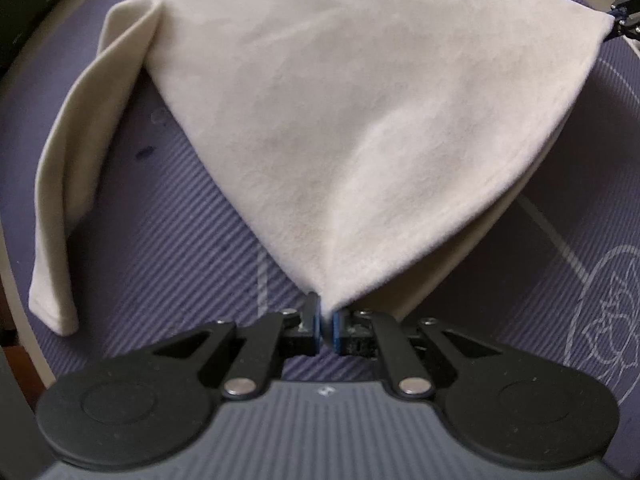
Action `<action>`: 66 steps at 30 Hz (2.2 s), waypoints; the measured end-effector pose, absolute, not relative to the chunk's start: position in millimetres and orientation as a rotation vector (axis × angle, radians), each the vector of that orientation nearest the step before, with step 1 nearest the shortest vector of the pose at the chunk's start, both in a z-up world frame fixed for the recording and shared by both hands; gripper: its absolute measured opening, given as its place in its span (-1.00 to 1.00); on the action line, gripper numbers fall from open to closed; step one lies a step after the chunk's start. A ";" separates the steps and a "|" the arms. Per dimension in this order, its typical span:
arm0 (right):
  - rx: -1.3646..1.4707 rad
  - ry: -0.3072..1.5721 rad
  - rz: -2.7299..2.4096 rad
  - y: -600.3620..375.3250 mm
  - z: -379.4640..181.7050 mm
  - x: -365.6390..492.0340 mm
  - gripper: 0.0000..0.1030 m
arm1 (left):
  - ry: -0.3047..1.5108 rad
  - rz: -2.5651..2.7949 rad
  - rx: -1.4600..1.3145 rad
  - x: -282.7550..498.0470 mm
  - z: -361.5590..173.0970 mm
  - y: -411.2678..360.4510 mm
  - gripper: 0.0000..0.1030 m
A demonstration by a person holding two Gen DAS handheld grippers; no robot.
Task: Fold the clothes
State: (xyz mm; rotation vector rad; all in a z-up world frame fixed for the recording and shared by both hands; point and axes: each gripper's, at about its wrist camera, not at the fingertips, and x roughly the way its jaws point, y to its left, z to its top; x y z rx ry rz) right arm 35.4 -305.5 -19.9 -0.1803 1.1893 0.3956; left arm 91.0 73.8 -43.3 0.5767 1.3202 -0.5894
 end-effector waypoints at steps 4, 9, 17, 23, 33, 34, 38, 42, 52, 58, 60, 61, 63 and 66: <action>-0.146 1.188 0.430 -306.1 -8.3 48.5 -0.30 | 1.354 -0.600 0.474 103.0 -40.4 78.9 0.06; -0.179 1.116 0.408 -308.4 7.3 59.1 0.00 | 1.266 -0.620 0.454 117.9 -19.8 82.7 0.42; -0.301 1.173 0.464 -306.9 20.5 72.2 0.20 | 1.401 -0.703 0.318 151.4 -6.7 92.7 0.89; -0.235 1.150 0.420 -320.3 32.8 76.5 0.28 | 1.445 -0.823 0.383 153.4 -3.4 91.8 0.92; -0.205 1.017 0.219 -330.9 48.6 111.6 0.30 | 1.262 -0.564 0.451 193.7 2.8 88.1 0.87; -0.205 0.988 0.189 -323.9 47.6 122.4 0.30 | 1.239 -0.519 0.453 201.6 2.8 85.5 0.84; -0.239 0.937 0.155 -294.6 45.3 165.0 0.30 | 1.093 -0.397 0.438 234.2 10.9 72.7 0.78; -0.193 0.886 0.186 -268.2 35.6 202.9 0.30 | 0.959 -0.350 0.526 254.4 9.7 57.9 0.71; -0.343 0.812 0.180 -194.8 -27.1 281.1 0.30 | 0.859 -0.262 0.669 305.8 -30.6 40.8 -0.25; -0.299 0.841 0.168 -189.3 -50.2 316.7 -0.51 | 0.820 -0.196 0.610 319.3 -28.4 56.3 -0.87; -0.228 0.841 0.127 -205.6 -50.8 322.0 -0.70 | 0.816 -0.152 0.580 325.3 -28.4 66.5 -0.97; -0.204 0.834 0.101 -213.3 -50.7 322.7 -0.74 | 0.812 -0.112 0.578 329.8 -28.7 73.3 -0.97; -0.165 0.820 0.016 -232.1 -51.0 325.7 -0.75 | 0.825 -0.045 0.551 338.2 -27.9 87.1 -0.97; -0.156 0.819 -0.107 -249.8 -53.7 331.1 -0.77 | 0.879 0.048 0.457 355.2 -26.2 114.1 -0.85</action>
